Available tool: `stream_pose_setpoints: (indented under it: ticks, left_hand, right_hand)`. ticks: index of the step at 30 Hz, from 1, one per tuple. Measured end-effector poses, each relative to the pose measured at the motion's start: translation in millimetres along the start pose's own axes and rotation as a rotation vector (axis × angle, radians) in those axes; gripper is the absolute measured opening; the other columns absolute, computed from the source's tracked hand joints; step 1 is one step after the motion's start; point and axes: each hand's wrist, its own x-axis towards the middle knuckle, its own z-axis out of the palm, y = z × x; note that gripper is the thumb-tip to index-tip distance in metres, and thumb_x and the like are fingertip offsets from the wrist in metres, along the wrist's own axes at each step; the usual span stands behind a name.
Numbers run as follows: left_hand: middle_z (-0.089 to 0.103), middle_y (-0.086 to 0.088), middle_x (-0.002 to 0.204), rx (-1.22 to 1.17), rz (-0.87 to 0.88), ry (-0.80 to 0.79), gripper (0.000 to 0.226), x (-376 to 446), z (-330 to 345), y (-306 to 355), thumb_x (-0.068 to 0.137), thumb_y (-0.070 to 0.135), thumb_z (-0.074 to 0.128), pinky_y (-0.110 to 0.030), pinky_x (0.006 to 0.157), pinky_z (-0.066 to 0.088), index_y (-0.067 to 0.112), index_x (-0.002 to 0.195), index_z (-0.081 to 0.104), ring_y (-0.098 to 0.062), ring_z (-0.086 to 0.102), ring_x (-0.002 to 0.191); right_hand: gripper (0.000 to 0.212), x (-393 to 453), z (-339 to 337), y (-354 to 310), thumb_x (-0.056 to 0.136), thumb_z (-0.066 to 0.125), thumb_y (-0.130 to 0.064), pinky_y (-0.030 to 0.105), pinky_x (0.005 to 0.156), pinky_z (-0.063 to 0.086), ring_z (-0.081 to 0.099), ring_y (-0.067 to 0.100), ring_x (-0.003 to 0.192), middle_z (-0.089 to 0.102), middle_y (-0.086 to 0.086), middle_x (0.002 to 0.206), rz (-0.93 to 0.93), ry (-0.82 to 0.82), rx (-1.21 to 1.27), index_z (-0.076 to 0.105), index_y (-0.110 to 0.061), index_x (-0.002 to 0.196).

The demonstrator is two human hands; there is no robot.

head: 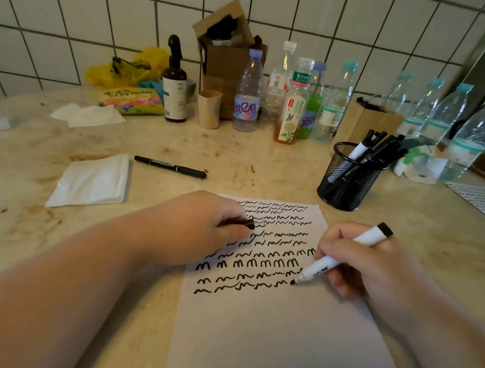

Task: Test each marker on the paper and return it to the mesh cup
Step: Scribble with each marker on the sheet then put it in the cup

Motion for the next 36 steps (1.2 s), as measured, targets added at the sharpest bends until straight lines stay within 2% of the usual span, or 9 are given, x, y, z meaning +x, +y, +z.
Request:
stream_pose_setpoints:
  ticks: [3,7,12,16,24,29,33,36]
  left_hand:
    - [0.063,0.027,0.081,0.011,0.008,0.012,0.02,-0.1,0.8,-0.9,0.094,0.051,0.051,-0.019,0.056,0.039,0.037,0.087,0.063,0.001,0.057,0.068]
    - [0.065,0.019,0.079,0.032,0.018,0.025,0.02,1.0,2.1,-2.2,0.093,0.052,0.053,-0.019,0.057,0.041,0.037,0.092,0.066,-0.002,0.058,0.069]
    - [0.063,0.026,0.083,0.041,0.01,0.028,0.019,2.1,2.5,-1.5,0.093,0.052,0.053,-0.016,0.054,0.036,0.038,0.091,0.065,0.002,0.056,0.067]
    - [0.065,0.02,0.078,0.029,0.006,0.03,0.019,1.3,2.6,-2.4,0.093,0.052,0.054,-0.016,0.053,0.037,0.038,0.092,0.066,0.001,0.057,0.065]
    - [0.065,0.023,0.079,0.016,0.01,0.032,0.018,1.0,2.4,-3.1,0.092,0.053,0.054,-0.018,0.055,0.037,0.04,0.092,0.066,0.002,0.056,0.066]
    - [0.067,0.026,0.086,-0.014,0.031,0.004,0.017,-0.1,1.7,-3.8,0.091,0.054,0.057,-0.019,0.062,0.045,0.043,0.098,0.068,0.004,0.06,0.074]
    - [0.068,0.029,0.087,-0.038,0.055,-0.009,0.015,-0.6,2.5,-3.7,0.087,0.055,0.061,-0.02,0.069,0.05,0.049,0.098,0.069,0.006,0.062,0.078]
    - [0.07,0.028,0.09,-0.055,0.063,-0.012,0.017,-0.5,3.5,-2.7,0.088,0.052,0.062,-0.025,0.075,0.055,0.048,0.102,0.07,0.005,0.064,0.081]
  right_hand:
    - [0.019,0.0,0.3,0.6,0.069,0.06,-0.021,0.027,0.045,0.031,0.042,0.022,0.042,0.049,0.015,0.048,0.011,0.002,-0.007,0.063,-0.003,0.062]
    - [0.019,-0.1,1.2,0.1,0.068,0.061,-0.021,0.027,0.043,0.031,0.042,0.022,0.042,0.049,0.015,0.048,0.018,-0.001,-0.004,0.063,-0.002,0.062]
    - [0.017,0.4,2.0,1.5,0.069,0.061,-0.02,0.027,0.046,0.031,0.042,0.022,0.042,0.049,0.013,0.048,0.022,-0.011,-0.003,0.063,-0.005,0.061]
    - [0.016,1.2,1.1,2.6,0.069,0.059,-0.02,0.025,0.045,0.031,0.042,0.021,0.042,0.05,0.011,0.048,0.015,0.004,-0.052,0.062,-0.007,0.06]
    - [0.016,-0.3,-1.6,0.9,0.066,0.057,-0.019,0.026,0.045,0.03,0.039,0.023,0.043,0.048,0.012,0.046,-0.003,0.065,-0.084,0.06,-0.006,0.058]
    - [0.025,0.6,-5.7,0.0,0.08,0.058,-0.004,0.024,0.04,0.029,0.037,0.022,0.043,0.045,0.013,0.045,-0.038,0.117,-0.1,0.058,-0.006,0.055]
    - [0.021,3.0,-6.6,-0.6,0.076,0.063,-0.021,0.024,0.041,0.029,0.038,0.019,0.044,0.046,0.009,0.047,-0.099,0.126,0.016,0.059,-0.013,0.057]
    - [0.017,4.0,-6.9,-0.2,0.076,0.069,-0.027,0.023,0.044,0.034,0.043,0.017,0.047,0.051,0.007,0.051,-0.157,0.06,0.14,0.064,-0.015,0.064]
